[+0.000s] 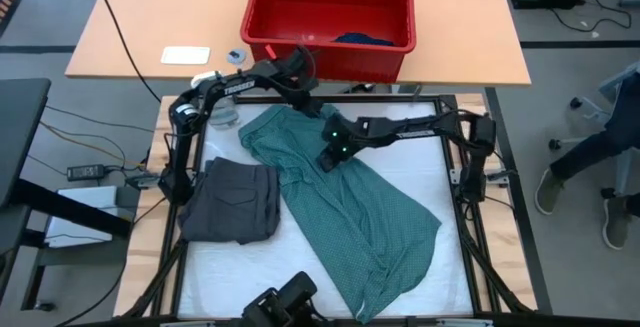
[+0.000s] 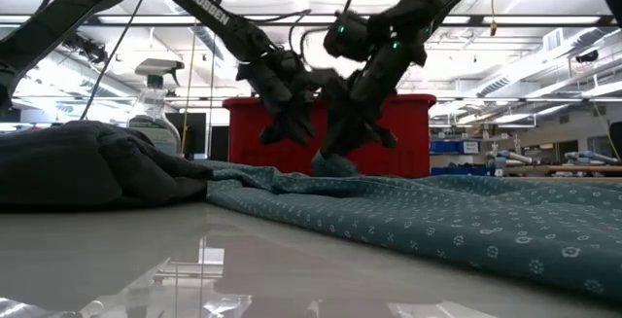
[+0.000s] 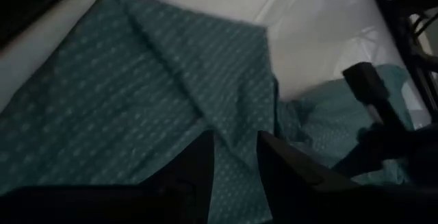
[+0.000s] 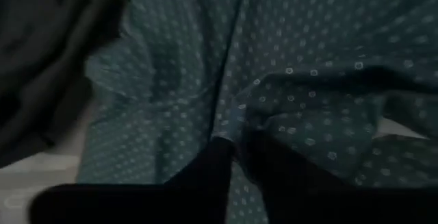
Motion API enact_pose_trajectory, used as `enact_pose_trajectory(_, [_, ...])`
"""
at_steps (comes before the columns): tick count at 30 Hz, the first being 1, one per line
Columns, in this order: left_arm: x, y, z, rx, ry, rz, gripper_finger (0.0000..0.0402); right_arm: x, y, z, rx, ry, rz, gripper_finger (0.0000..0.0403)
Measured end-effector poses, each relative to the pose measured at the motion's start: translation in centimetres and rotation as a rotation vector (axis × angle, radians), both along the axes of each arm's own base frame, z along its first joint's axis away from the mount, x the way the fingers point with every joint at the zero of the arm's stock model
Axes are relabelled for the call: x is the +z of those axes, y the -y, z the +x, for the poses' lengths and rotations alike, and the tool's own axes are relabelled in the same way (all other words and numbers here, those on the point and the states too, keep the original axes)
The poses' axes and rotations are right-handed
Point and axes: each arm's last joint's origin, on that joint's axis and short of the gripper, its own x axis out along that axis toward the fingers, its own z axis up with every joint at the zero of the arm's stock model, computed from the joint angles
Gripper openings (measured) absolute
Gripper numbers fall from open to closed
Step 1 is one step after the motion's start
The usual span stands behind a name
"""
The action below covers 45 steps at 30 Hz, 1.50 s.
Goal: Fold Laundry from Bin
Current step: Fold the green polo shirt on the table
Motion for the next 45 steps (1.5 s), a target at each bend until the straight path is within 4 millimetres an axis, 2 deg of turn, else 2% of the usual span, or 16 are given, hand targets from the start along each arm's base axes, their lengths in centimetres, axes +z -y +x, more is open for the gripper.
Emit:
enact_pose_trajectory(2, [0.1,0.4,0.5,-0.002,0.011,0.002,0.0115,1.3,0.2,-0.8,-0.042,-0.009,-0.016,0.0118])
enact_pose_trajectory(6, [0.2,1.6,1.8,0.004,0.008,0.048,0.0117,3.9,0.8,-3.8,-0.217,-0.124,-0.062,0.0167])
enact_pose_trajectory(11, [0.6,2.8,3.6,0.023,0.052,0.131,0.0138,6.9,1.0,-6.8,-0.243,-0.159,-0.094,0.0194])
enact_pose_trajectory(14, [0.9,3.4,4.6,0.043,0.084,0.162,0.0151,7.8,0.9,-8.4,-0.293,-0.189,-0.105,0.0197])
enact_pose_trajectory(17, [0.5,4.4,5.9,0.051,0.097,0.204,0.0159,7.6,0.5,-10.3,-0.354,-0.214,-0.085,0.0196])
enact_pose_trajectory(22, [-2.4,6.6,7.9,0.009,0.046,0.177,0.0161,6.3,-1.3,-13.2,-0.43,-0.222,-0.017,0.0197])
enact_pose_trajectory(29, [-5.2,8.5,9.1,0.022,-0.081,0.259,0.0161,5.4,-4.6,-16.4,-0.495,-0.178,0.063,0.0196])
enact_pose_trajectory(32, [-5.1,8.6,9.3,0.071,-0.115,0.359,0.016,5.2,-5.8,-17.2,-0.509,-0.156,0.094,0.0196])
enact_pose_trajectory(36, [-5.0,8.6,9.4,0.046,-0.114,0.406,0.0155,4.8,-7.0,-17.8,-0.52,-0.148,0.123,0.0196])
enact_pose_trajectory(45, [-5.8,9.0,9.0,-0.006,-0.163,0.328,0.0118,4.3,-9.0,-17.8,-0.511,-0.152,0.16,0.0196])
